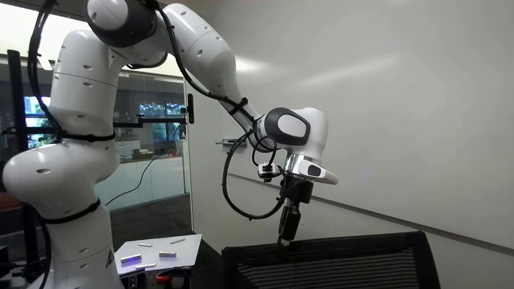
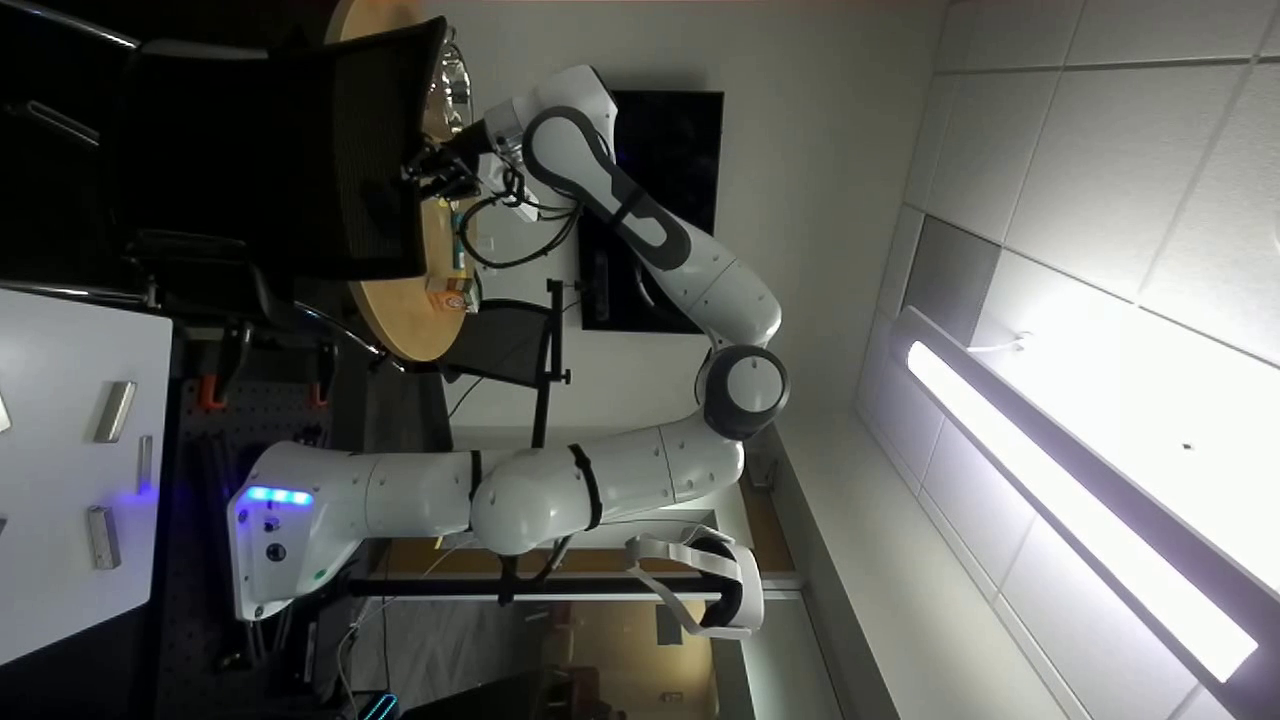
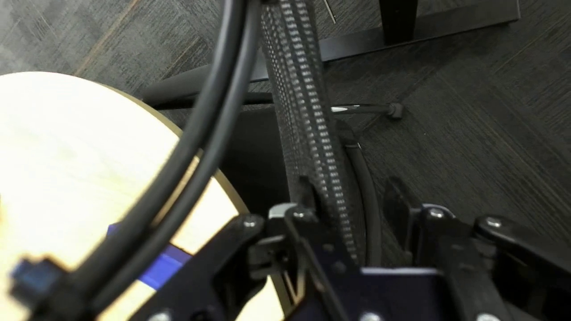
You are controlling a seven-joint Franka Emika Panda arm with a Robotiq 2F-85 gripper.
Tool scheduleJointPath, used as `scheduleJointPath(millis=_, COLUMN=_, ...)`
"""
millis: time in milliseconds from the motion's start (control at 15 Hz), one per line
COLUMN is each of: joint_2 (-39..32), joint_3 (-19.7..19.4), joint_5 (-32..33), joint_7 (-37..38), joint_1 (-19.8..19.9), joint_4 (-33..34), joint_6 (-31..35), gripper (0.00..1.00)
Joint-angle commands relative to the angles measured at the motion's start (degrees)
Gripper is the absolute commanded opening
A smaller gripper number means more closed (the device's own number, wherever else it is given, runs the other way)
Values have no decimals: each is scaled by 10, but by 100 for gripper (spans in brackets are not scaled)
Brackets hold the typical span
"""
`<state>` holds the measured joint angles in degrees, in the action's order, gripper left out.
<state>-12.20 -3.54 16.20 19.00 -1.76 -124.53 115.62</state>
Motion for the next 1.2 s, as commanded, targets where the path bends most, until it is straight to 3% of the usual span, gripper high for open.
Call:
scheduleJointPath(millis=0, joint_2=29, joint_3=27, joint_5=18, joint_7=-32, joint_1=-24, joint_4=18, joint_6=-52, gripper=77)
scheduleJointPath(millis=200, joint_2=33, joint_3=54, joint_5=19, joint_7=-52, joint_1=-42, joint_4=82, joint_6=-107, gripper=98)
scheduleJointPath(millis=267, joint_2=35, joint_3=61, joint_5=19, joint_7=-51, joint_1=-47, joint_4=103, joint_6=-122, gripper=100)
scheduleJointPath(millis=533, joint_2=21, joint_3=72, joint_5=19, joint_7=-11, joint_1=-61, joint_4=224, joint_6=-203, gripper=100)
scheduleJointPath(millis=867, joint_2=-11, joint_3=58, joint_5=20, joint_7=110, joint_1=-60, joint_4=370, joint_6=-306, gripper=100)
scheduleJointPath(millis=1133, joint_2=-26, joint_3=36, joint_5=6, joint_7=189, joint_1=-50, joint_4=435, joint_6=-367, gripper=100)
